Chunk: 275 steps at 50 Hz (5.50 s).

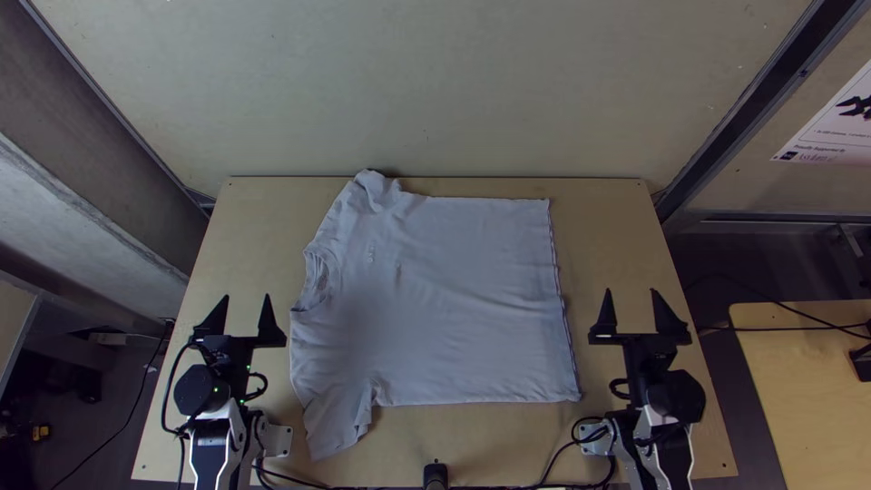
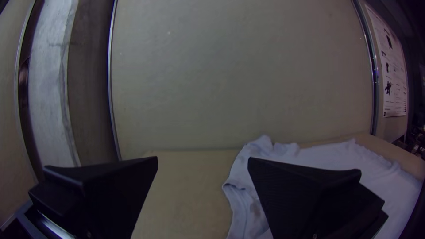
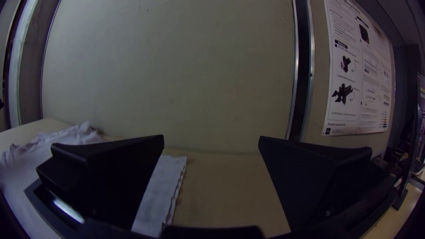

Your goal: Fold the t-shirt

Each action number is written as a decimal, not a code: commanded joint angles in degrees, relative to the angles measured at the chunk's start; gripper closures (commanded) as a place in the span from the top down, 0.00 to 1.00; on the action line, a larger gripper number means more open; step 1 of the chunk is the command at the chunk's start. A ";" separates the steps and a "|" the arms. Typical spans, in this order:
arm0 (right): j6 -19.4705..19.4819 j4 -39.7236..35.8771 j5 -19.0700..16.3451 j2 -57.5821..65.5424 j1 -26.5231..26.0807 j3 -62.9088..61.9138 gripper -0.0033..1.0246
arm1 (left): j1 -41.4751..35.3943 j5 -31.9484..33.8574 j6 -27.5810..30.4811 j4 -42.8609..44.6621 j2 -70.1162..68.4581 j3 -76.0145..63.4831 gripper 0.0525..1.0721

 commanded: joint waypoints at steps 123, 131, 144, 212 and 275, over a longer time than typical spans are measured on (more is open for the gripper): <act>18.74 -33.40 -6.16 117.16 0.41 99.44 0.95 | -11.17 2.45 -11.42 -33.72 135.04 124.43 0.94; 19.27 -33.40 -6.07 118.12 0.06 99.70 0.95 | -11.61 2.45 -10.89 -33.63 137.06 124.60 0.94; 20.77 -33.84 -6.07 118.74 -0.21 99.88 0.95 | -12.05 1.92 -10.19 -33.19 139.87 125.39 0.88; 27.18 -51.86 -5.98 141.15 -0.56 123.08 0.84 | -12.05 2.19 -9.75 -32.22 136.53 125.39 0.02; 23.84 -36.83 -0.89 138.34 -0.56 123.96 0.03 | -9.06 2.36 -13.35 -27.39 132.22 125.13 0.02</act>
